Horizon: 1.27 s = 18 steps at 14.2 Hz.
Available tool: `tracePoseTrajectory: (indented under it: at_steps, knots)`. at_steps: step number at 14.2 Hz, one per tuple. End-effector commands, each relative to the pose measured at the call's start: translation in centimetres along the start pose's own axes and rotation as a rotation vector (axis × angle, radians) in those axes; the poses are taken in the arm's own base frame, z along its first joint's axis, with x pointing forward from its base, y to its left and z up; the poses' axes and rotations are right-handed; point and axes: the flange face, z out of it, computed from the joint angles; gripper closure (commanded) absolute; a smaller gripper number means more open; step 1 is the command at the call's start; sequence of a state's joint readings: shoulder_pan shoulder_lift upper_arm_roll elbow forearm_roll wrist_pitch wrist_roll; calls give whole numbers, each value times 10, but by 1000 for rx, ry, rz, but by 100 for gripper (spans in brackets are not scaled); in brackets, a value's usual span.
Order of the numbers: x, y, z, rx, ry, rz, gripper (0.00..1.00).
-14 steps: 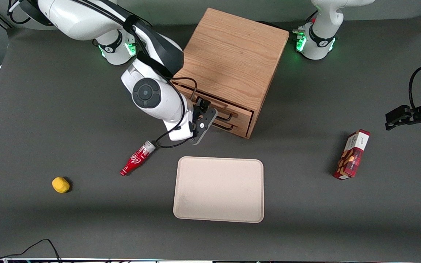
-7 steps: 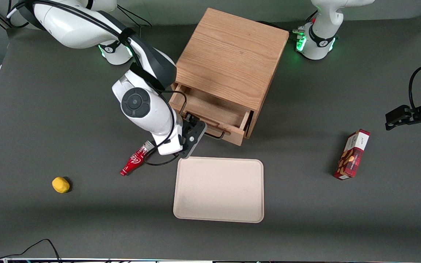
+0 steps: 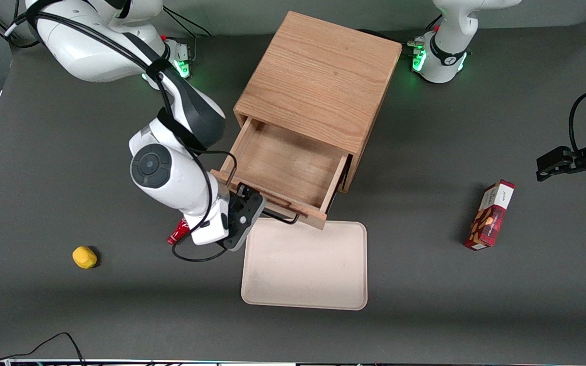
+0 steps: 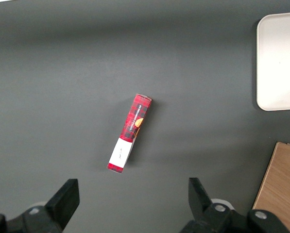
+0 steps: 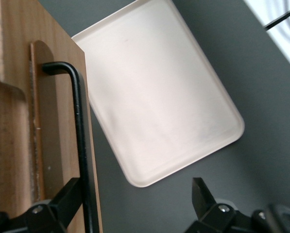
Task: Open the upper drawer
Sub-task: 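Pull the upper drawer outward by its handle with the right gripper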
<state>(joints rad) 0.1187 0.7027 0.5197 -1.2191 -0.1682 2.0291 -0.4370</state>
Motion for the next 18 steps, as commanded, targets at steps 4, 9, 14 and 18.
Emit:
tracePoseTrajectory:
  at_steps: [4, 9, 14, 18]
  knots:
    - [0, 38, 3, -70, 81, -31, 0]
    - [-4, 52, -2, -74, 107, 7, 0]
    - [12, 18, -60, -12, 179, 272, 0]
    - [-10, -31, -160, -54, 56, 536, 0]
